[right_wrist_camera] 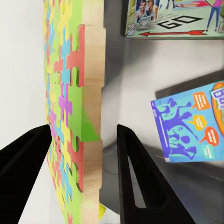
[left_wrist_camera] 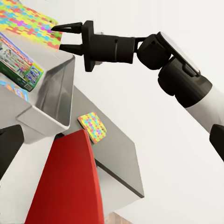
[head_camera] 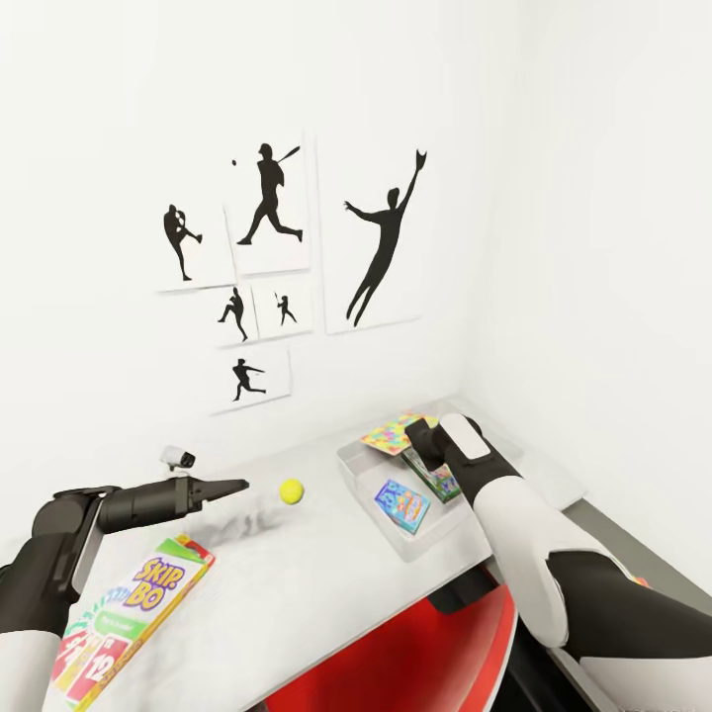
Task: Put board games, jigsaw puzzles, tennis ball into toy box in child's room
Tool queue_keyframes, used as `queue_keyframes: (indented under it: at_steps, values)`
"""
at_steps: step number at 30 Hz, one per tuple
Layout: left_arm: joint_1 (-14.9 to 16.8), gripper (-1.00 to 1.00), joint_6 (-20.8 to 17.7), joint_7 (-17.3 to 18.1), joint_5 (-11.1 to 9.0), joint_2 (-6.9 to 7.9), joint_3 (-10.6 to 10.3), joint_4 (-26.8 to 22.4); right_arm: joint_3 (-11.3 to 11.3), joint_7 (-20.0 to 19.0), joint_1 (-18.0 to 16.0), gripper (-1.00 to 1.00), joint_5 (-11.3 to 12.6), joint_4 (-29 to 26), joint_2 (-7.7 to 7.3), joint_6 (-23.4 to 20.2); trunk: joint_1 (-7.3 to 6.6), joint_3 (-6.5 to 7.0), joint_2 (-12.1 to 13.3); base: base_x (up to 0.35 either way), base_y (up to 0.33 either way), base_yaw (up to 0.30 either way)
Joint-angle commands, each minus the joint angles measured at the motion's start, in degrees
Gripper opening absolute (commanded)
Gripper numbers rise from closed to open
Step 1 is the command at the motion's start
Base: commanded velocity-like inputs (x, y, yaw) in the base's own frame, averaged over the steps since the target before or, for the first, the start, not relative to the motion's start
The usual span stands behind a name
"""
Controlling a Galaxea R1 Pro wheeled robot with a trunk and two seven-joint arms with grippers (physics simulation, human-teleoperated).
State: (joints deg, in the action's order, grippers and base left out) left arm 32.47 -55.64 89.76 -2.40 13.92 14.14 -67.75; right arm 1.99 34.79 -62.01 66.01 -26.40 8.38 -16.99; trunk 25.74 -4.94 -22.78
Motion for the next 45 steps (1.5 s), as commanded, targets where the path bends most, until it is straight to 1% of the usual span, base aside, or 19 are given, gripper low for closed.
queue_keyframes:
  at_steps: [1,10,14,19,29,33,39,45]
  values:
    - [0.05,1.0,-0.61,0.24,0.02,0.02,0.0,-0.01,0.21,0.34,-0.06,-1.0,0.08,0.0,0.0,-0.25,0.04,-0.13,-0.13,0.02,0.005,0.0]
    - [0.04,1.0,-0.61,0.24,-0.06,0.05,0.01,-0.01,0.21,0.36,-0.35,-1.0,0.0,0.37,-0.29,-0.57,0.04,-0.13,-0.13,0.004,0.001,0.0]
    - [0.05,1.0,-0.61,0.24,-0.06,0.05,0.01,-0.01,0.21,0.38,-0.38,-1.0,0.0,0.41,-0.67,-0.71,0.04,-0.13,-0.13,0.0,0.0,0.0]
    - [0.01,1.0,-0.57,0.24,-0.07,0.05,0.01,-0.01,0.21,1.11,-0.39,-1.0,-0.01,0.84,-1.17,-0.65,0.04,-0.13,-0.13,0.0,0.0,0.0]
    - [0.03,1.0,-0.55,0.24,-0.07,0.05,0.01,-0.01,0.21,2.32,-0.39,-1.0,-0.07,1.01,-1.4,-0.15,0.04,-0.13,-0.13,0.0,0.0,0.0]
    - [0.03,1.0,-0.54,0.24,-0.07,0.06,0.01,-0.01,0.21,2.43,-0.39,-1.0,-0.09,1.89,-1.52,-0.02,0.04,-0.13,-0.13,0.0,0.0,0.0]
    - [0.01,1.0,-0.53,0.24,-0.07,0.05,0.01,-0.01,0.21,2.43,-0.39,-1.0,-0.25,3.03,-2.22,-0.01,0.04,-0.13,-0.13,0.0,0.0,0.0]
    - [0.04,1.0,-0.53,0.24,-0.07,0.05,-0.03,-0.01,0.19,2.39,-0.39,-1.0,-0.59,4.51,-2.38,-0.06,0.04,-0.13,-0.13,0.0,0.0,0.0]
